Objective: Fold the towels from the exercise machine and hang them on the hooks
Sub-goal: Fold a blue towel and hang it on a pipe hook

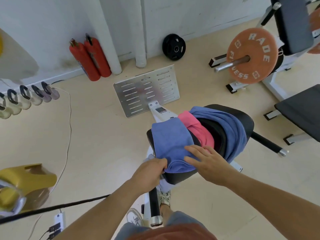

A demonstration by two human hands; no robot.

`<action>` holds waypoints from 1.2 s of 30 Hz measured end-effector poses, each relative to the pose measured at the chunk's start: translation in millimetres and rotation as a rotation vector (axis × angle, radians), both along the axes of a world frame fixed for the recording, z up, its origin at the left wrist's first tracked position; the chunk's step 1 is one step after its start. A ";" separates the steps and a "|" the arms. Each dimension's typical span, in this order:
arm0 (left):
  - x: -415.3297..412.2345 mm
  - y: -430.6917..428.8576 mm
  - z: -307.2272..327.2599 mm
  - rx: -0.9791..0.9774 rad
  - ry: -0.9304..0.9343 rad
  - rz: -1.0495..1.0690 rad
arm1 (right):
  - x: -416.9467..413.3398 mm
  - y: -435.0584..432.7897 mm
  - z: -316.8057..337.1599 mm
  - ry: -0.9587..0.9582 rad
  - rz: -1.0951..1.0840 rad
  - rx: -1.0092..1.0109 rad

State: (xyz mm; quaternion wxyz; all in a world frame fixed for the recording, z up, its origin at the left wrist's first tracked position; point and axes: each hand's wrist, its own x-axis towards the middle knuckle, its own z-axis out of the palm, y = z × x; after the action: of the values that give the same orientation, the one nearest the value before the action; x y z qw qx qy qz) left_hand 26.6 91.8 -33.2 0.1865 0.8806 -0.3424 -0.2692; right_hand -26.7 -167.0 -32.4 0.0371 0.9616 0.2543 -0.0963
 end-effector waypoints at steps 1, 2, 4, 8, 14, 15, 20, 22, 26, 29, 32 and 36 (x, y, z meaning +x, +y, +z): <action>0.8 -2.6 2.7 0.009 0.034 0.049 | 1.6 3.9 1.5 0.031 -0.008 -0.002; 1.9 -5.5 6.9 0.001 0.074 0.095 | 3.7 9.9 2.0 0.048 -0.011 0.000; 2.5 -10.3 15.9 -0.015 0.081 0.123 | 6.8 24.4 -0.8 0.099 -0.019 0.023; 0.9 -6.1 17.9 -0.111 0.050 0.103 | 9.3 44.3 -14.1 0.110 -0.123 0.286; -9.5 2.6 13.4 -0.200 0.138 0.189 | 0.5 35.5 -6.0 -0.080 -0.216 0.509; -13.3 -0.6 14.6 -0.209 0.133 0.185 | 0.0 34.3 -3.7 -0.090 -0.185 0.503; -26.5 -25.1 1.7 -0.088 -0.029 0.075 | 3.9 33.7 5.7 -0.124 -0.101 0.459; -28.2 -33.2 -1.6 -0.087 -0.131 0.107 | 0.3 27.1 8.3 -0.075 -0.093 0.466; -29.2 -33.4 5.8 -0.064 0.035 0.046 | -3.3 6.9 19.0 0.145 -0.088 0.284; -19.3 -25.0 9.3 -0.140 0.425 0.178 | 13.2 -4.7 34.8 0.436 -0.369 0.279; -0.8 -16.5 14.6 -0.327 0.795 0.497 | 38.8 -7.3 58.2 0.701 -0.683 0.667; 20.4 -13.1 12.1 -0.509 0.964 0.795 | 58.8 8.4 53.4 0.556 -0.728 0.760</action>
State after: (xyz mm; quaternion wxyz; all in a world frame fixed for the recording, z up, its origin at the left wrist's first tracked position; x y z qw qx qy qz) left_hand 47.0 78.8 -21.1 0.6049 0.6498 0.0764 -0.4539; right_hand 32.1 -158.6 21.1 -0.4133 0.8714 -0.0748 -0.2534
